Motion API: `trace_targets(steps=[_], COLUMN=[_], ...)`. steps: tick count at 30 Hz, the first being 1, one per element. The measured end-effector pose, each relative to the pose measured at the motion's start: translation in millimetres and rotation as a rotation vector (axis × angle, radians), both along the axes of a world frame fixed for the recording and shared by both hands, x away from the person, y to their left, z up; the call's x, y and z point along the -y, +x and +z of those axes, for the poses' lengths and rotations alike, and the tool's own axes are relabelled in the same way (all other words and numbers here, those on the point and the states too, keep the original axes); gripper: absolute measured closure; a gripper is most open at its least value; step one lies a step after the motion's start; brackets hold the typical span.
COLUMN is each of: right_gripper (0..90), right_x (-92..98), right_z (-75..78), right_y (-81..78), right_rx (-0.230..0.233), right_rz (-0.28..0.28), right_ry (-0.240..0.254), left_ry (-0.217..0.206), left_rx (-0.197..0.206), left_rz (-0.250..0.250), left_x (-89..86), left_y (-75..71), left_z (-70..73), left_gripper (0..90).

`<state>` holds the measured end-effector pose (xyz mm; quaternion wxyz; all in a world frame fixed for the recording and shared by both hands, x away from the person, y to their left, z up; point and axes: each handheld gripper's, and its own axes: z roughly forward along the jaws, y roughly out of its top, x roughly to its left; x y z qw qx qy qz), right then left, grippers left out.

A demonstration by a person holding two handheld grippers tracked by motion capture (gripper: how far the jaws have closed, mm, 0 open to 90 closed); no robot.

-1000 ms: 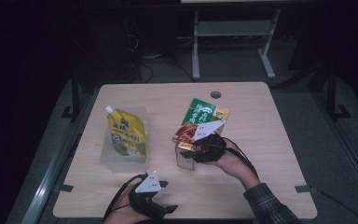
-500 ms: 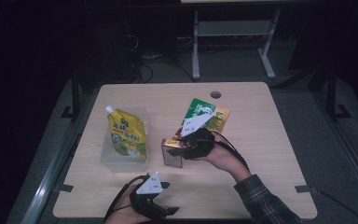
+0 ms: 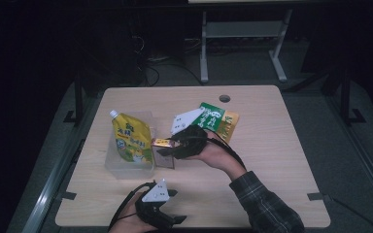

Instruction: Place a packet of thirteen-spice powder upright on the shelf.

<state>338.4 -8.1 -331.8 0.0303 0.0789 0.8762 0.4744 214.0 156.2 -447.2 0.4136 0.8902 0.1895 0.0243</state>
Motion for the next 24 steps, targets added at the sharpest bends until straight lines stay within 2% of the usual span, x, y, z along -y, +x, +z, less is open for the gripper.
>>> trace_targets(steps=[9, 11, 16, 18, 24], right_gripper=[67.6, 67.6, 67.7, 67.7, 67.6], right_x=[-26.8, -40.1, -59.5, -66.9, -82.5], right_z=[6.5, 7.5, 6.3, 5.4, 2.9], right_y=[4.3, 4.0, 4.6, 4.6, 3.9], right_rx=[0.027, 0.031, 0.051, 0.040, 0.057], right_rz=[0.038, 0.049, 0.063, 0.064, 0.079], right_ry=[0.008, 0.004, -0.003, 0.008, -0.011], left_ry=[-0.002, -0.003, -0.008, -0.012, -0.018], left_rx=[0.002, 0.002, 0.000, -0.003, -0.006], left_rz=[-0.006, -0.007, -0.004, -0.002, 0.003], left_x=[1.1, 1.1, 2.1, 2.4, 3.2], left_y=[-0.6, -0.6, -1.1, -1.5, -2.3], left_z=[-0.5, -0.4, -1.1, -1.1, -1.5], left_gripper=[16.6, 16.6, 16.6, 16.6, 16.7])
